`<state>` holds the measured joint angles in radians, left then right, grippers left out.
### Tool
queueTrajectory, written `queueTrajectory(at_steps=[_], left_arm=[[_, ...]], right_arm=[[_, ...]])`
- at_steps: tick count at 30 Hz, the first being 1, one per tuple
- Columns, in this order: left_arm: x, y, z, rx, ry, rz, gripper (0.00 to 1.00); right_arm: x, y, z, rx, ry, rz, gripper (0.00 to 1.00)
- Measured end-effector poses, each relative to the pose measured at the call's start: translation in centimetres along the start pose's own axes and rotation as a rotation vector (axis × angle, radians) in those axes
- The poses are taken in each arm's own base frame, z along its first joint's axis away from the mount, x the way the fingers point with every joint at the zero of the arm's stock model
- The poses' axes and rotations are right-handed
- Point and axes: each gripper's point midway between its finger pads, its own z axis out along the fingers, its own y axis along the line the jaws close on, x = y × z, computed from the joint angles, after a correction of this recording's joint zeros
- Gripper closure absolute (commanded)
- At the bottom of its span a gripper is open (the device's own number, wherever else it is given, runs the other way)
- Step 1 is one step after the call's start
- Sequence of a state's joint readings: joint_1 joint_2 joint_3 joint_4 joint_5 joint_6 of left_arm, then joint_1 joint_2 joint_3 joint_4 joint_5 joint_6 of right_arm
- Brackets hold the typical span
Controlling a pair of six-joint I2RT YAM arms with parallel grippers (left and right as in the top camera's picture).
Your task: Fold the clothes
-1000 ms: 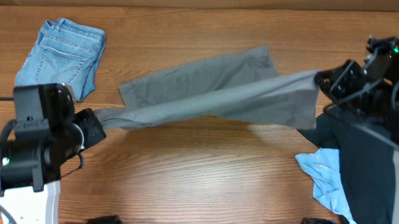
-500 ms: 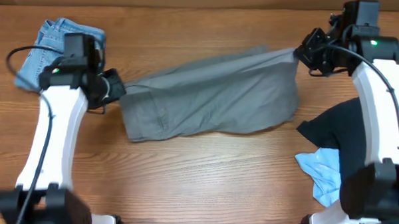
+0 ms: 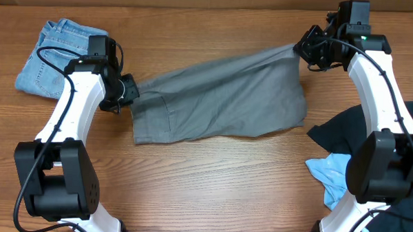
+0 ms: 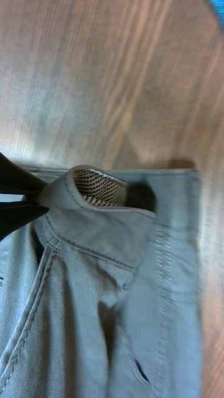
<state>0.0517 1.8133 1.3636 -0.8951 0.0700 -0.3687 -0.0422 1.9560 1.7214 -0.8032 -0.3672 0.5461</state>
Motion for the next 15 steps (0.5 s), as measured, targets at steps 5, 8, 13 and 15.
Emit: queueTrajectory(at_steps=[5,8,13,15], left_arm=[[0.6,0.2,-0.2,-0.01,0.029,-0.013,0.96],[1.1,0.3,-1.2,-0.022,0.056,-0.026,0.96],[0.4,0.3,-3.4,-0.029,0.017,-0.023,0.96],[0.5,0.3,-3.7,-0.032,0.018,-0.023,0.96]], right_arm=[[-0.5,0.6,0.2,-0.026,-0.021,-0.015,0.95],[-0.6,0.9,0.3,-0.034,-0.025,-0.021,0.95],[-1.0,1.3,0.2,-0.05,-0.042,-0.03,0.95],[-1.2,1.5,0.2,-0.06,-0.045,-0.035,0.95]])
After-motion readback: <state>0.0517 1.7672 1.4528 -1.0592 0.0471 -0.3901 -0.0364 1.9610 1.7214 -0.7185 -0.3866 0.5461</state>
